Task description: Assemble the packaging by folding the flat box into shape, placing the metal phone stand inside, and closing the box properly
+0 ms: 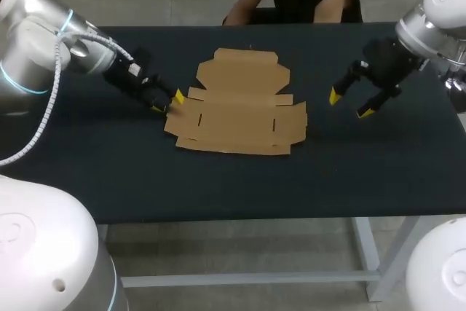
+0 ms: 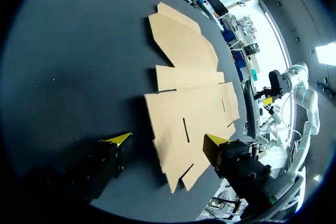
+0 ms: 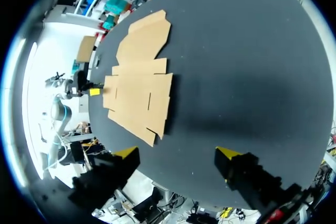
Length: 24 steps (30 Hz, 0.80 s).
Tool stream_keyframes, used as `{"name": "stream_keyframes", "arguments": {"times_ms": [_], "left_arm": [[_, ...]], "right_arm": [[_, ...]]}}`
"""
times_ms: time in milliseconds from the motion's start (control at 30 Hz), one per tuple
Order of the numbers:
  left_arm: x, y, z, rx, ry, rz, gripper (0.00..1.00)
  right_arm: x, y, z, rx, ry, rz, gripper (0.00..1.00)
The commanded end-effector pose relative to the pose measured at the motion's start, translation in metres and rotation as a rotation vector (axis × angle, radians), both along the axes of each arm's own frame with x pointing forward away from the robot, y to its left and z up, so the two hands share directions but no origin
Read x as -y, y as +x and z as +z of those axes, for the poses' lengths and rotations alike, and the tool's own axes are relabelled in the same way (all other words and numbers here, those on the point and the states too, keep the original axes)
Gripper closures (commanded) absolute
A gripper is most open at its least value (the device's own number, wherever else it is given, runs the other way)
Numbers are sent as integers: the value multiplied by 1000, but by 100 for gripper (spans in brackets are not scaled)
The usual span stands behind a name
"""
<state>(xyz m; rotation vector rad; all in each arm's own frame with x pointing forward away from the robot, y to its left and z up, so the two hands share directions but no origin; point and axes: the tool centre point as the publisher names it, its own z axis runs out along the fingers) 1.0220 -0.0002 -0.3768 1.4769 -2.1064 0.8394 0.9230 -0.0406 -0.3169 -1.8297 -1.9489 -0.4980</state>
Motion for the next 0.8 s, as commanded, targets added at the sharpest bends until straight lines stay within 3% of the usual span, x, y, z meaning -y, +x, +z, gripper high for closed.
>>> {"name": "stream_keyframes", "arguments": {"times_ms": [33,100,133,200,233,800], "left_arm": [[6,10,-6,-95,42,-108,9],[9,9,-8,-100,60,-110,18],[10,9,-8,-101,61,-109,42],[10,9,-9,-107,64,-104,77],[10,8,-9,-108,64,-100,100],[6,-32,-6,-87,24,47,100]], "right_arm": [[0,1,1,-6,0,2,0],[0,1,1,-6,0,1,0],[0,0,2,-6,0,1,0],[-1,0,2,-7,0,0,0],[-1,0,2,-7,-1,0,0],[1,-5,0,-7,14,-2,0]]}}
